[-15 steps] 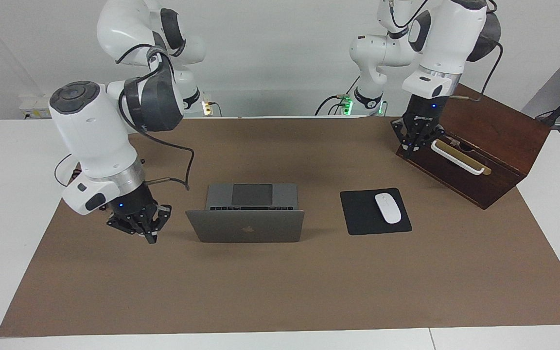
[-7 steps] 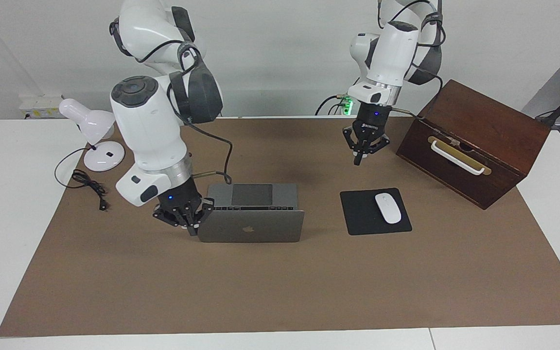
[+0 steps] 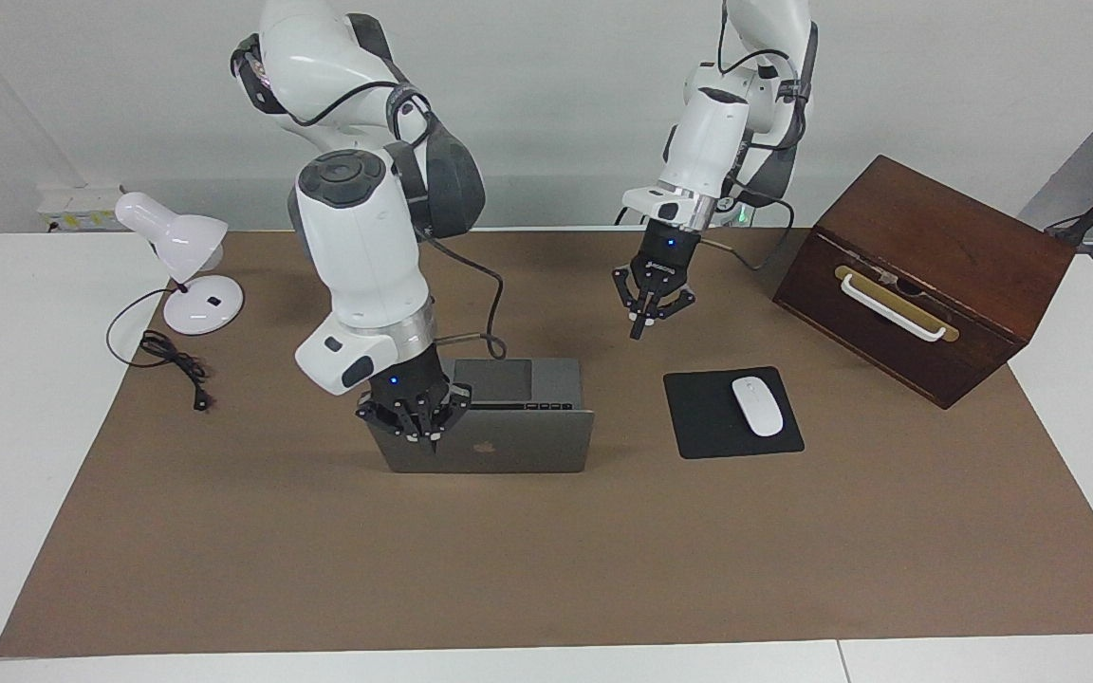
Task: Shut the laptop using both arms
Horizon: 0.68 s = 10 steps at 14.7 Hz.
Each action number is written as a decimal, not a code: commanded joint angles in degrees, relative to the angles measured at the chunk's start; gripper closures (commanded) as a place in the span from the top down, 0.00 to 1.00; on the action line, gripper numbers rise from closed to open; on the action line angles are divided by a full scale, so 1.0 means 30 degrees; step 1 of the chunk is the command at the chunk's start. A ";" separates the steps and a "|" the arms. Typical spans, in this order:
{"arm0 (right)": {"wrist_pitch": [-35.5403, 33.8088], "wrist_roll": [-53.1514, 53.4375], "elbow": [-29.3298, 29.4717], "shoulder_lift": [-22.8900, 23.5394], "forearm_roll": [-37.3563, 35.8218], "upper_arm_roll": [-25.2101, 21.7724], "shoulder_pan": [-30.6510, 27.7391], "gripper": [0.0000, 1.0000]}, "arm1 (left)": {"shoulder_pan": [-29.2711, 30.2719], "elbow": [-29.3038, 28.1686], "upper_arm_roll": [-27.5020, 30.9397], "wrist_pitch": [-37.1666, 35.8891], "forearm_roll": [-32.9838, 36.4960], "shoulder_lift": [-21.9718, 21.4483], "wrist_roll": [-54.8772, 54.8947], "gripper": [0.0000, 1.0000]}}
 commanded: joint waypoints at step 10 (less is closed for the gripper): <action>0.0278 0.1646 -0.1286 -0.0135 -0.0029 0.0171 -0.0040 0.00 | -0.1414 0.0349 0.0344 0.5859 0.0073 0.4322 0.0554 0.00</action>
